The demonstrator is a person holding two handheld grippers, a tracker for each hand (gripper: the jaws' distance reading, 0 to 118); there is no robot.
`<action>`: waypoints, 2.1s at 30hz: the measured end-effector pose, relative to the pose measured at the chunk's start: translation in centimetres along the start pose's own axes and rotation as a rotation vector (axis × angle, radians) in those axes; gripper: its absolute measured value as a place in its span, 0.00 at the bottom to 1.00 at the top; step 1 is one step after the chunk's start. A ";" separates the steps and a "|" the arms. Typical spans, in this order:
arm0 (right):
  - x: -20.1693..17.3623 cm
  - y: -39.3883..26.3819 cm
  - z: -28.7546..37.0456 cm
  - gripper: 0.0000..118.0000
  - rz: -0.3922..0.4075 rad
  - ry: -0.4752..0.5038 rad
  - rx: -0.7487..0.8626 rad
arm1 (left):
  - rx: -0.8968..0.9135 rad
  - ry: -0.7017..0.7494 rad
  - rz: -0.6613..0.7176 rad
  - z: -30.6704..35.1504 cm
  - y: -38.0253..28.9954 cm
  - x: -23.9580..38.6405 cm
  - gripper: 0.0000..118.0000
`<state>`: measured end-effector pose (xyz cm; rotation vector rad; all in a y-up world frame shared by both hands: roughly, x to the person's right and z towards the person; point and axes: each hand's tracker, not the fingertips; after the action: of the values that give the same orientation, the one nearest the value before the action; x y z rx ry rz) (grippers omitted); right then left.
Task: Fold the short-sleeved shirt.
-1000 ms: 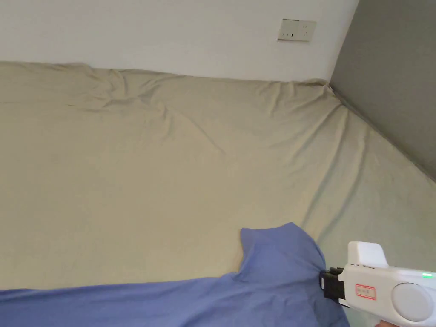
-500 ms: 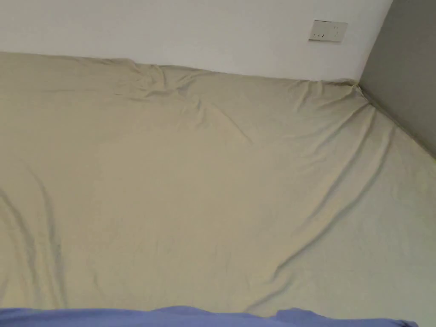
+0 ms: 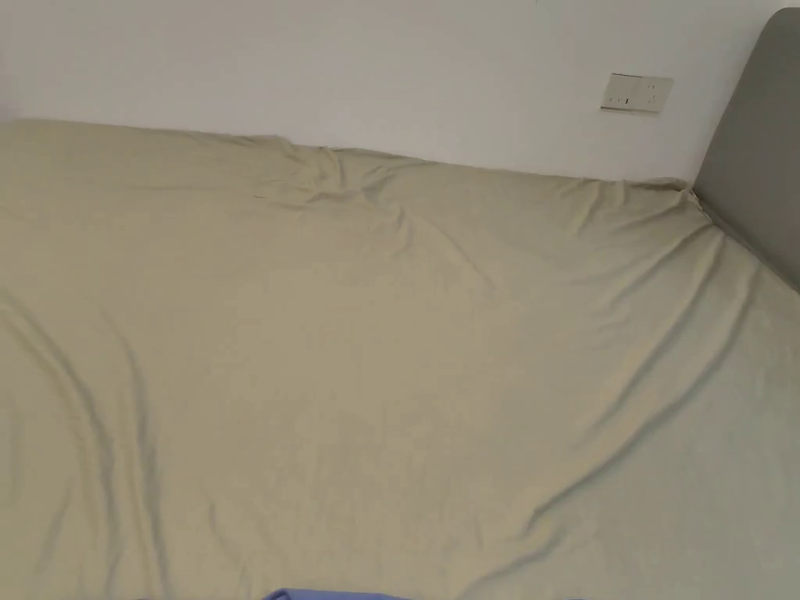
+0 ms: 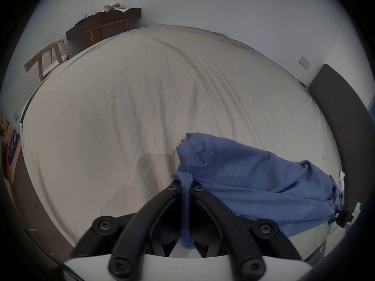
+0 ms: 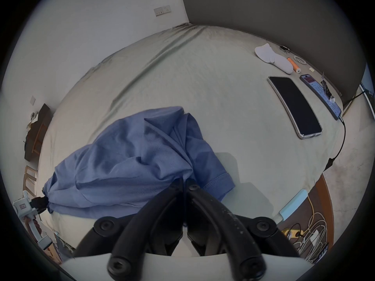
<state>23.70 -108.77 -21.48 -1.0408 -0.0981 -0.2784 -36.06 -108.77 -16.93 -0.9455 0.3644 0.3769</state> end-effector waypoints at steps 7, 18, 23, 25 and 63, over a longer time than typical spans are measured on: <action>-0.5 -0.1 0.6 0.52 0.027 -0.033 0.022 | 0.001 0.103 0.057 0.4 -0.2 -0.4 0.71; -2.0 2.4 11.8 0.02 0.035 0.174 0.386 | 0.189 -0.133 0.191 8.1 -0.2 -3.2 0.00; -2.4 1.7 11.1 0.01 0.088 0.173 0.328 | 0.159 -0.184 0.242 6.9 -0.1 -4.4 0.00; -2.5 1.4 10.6 0.01 0.078 0.171 0.301 | 0.152 -0.185 0.248 5.7 0.2 -4.7 0.00; -5.5 1.6 8.9 0.01 0.103 0.214 0.205 | 0.070 -0.383 0.360 4.8 4.8 -9.0 0.11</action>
<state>19.30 -99.31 -19.52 -0.8046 0.1182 -0.2783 -45.51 -103.62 -13.62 -0.7180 0.1930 0.8547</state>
